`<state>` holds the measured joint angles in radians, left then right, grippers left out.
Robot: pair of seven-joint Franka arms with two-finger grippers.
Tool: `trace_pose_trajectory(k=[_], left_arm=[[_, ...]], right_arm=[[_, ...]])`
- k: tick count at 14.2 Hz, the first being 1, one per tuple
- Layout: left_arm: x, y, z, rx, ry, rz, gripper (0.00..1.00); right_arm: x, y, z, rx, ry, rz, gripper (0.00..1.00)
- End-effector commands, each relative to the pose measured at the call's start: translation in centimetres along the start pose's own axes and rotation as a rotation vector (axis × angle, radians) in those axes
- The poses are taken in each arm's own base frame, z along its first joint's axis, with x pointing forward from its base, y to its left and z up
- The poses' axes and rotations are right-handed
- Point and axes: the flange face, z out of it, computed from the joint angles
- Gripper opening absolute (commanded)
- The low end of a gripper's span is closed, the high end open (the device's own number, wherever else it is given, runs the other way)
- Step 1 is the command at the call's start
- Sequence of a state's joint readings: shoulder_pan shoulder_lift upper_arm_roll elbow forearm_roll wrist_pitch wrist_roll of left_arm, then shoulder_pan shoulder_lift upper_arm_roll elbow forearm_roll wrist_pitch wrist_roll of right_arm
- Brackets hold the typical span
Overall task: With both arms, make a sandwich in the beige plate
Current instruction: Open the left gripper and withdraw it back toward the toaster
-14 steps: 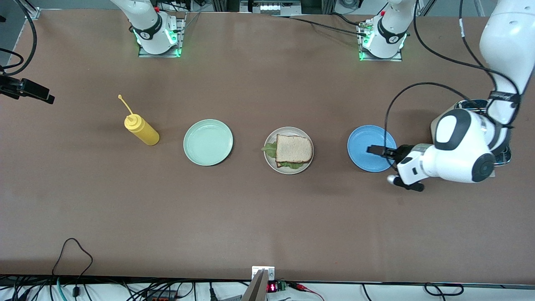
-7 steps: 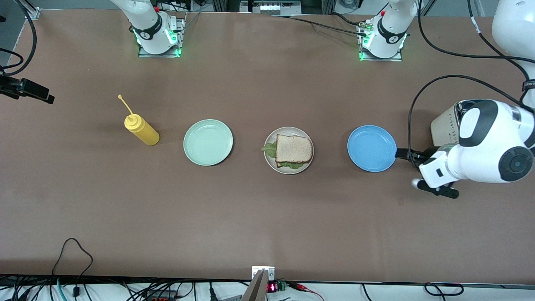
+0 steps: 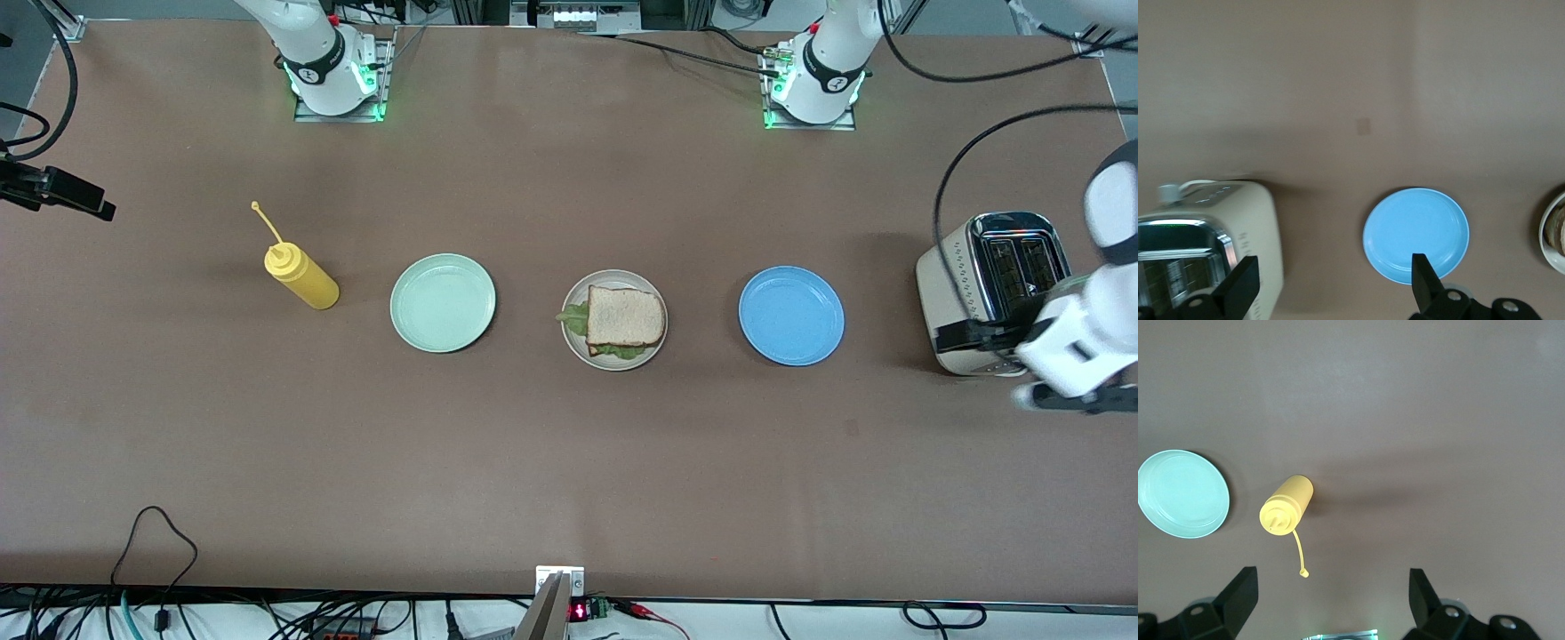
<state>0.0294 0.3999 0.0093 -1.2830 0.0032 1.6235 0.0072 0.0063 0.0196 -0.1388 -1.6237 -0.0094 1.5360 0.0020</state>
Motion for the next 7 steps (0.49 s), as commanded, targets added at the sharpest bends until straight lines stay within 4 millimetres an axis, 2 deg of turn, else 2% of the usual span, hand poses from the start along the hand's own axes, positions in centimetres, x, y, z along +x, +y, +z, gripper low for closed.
trace_pose_trajectory(k=[1,2,4,6,7], left_arm=[[-3.5,-1.0,-5.0,-0.018,0.047,-0.036,1.00],[-5.0,-1.6,-6.3,-0.026,0.057,-0.052,1.00],[-7.1,-1.5,-7.3,-0.033,0.064,-0.059,1.00],[-8.1,-1.2,-7.2,-0.032,0.061,-0.054,1.00],[-8.4,-1.9,-6.6,-0.033,0.063,-0.062,1.00]], right_arm=[[-0.2,0.6,-0.5,-0.003,-0.003,0.004,1.00],[-0.3,0.9,-0.4,-0.002,-0.005,0.008,1.00],[-0.1,0.9,-0.3,-0.003,-0.005,0.010,1.00],[-0.1,0.6,-0.2,-0.003,-0.005,0.005,1.00],[-0.1,0.6,-0.2,-0.003,-0.005,0.005,1.00]])
